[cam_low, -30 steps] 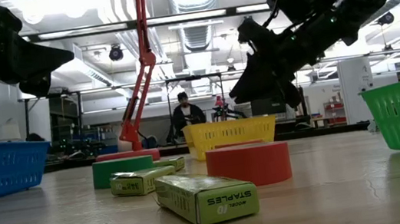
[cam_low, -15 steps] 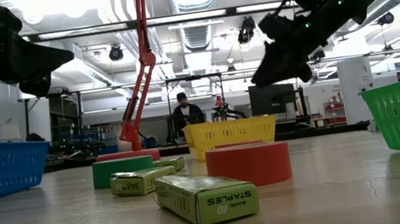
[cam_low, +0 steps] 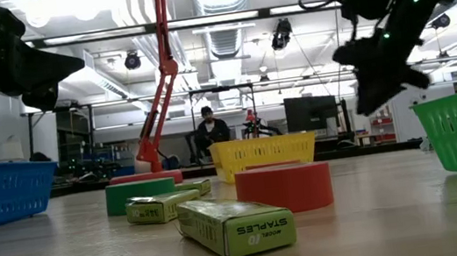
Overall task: Pick and place Stapler, Stapler remover, tape
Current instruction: Put the light blue staple remover into the yellow bin
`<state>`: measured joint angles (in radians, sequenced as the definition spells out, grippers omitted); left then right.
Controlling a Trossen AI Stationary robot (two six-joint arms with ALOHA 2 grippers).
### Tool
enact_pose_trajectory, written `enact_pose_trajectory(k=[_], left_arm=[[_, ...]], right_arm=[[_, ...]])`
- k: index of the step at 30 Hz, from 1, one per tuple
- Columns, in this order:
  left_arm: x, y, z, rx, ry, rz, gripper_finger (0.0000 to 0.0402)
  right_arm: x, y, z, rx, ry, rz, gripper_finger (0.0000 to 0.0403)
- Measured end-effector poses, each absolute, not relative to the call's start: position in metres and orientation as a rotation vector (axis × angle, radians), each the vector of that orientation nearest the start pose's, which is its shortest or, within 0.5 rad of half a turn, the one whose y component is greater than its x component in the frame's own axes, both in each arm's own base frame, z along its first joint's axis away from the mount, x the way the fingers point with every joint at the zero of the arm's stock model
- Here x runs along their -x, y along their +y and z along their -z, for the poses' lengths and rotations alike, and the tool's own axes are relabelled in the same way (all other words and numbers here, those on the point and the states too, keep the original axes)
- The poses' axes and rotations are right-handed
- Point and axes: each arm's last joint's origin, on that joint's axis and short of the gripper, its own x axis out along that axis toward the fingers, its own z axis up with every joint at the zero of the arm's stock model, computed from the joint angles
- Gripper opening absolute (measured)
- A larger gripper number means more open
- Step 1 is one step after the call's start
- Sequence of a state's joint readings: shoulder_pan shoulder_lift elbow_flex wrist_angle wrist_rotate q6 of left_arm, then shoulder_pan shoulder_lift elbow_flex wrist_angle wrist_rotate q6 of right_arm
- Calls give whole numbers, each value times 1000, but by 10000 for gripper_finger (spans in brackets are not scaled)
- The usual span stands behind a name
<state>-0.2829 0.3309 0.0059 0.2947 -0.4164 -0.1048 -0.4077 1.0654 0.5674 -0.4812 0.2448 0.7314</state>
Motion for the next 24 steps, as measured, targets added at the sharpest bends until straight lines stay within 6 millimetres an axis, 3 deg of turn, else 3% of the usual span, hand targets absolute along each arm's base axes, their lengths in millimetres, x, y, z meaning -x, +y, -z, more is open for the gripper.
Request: enact_pose_trajectory(k=[13,24], left_arm=[[-114,-21,-165,95,21,-135,10],[-114,-21,-165,95,21,-135,10]], right_arm=[[-141,-76,-183,-689,855,1306,93],[-134,-85,-182,-653,857,1411,74]])
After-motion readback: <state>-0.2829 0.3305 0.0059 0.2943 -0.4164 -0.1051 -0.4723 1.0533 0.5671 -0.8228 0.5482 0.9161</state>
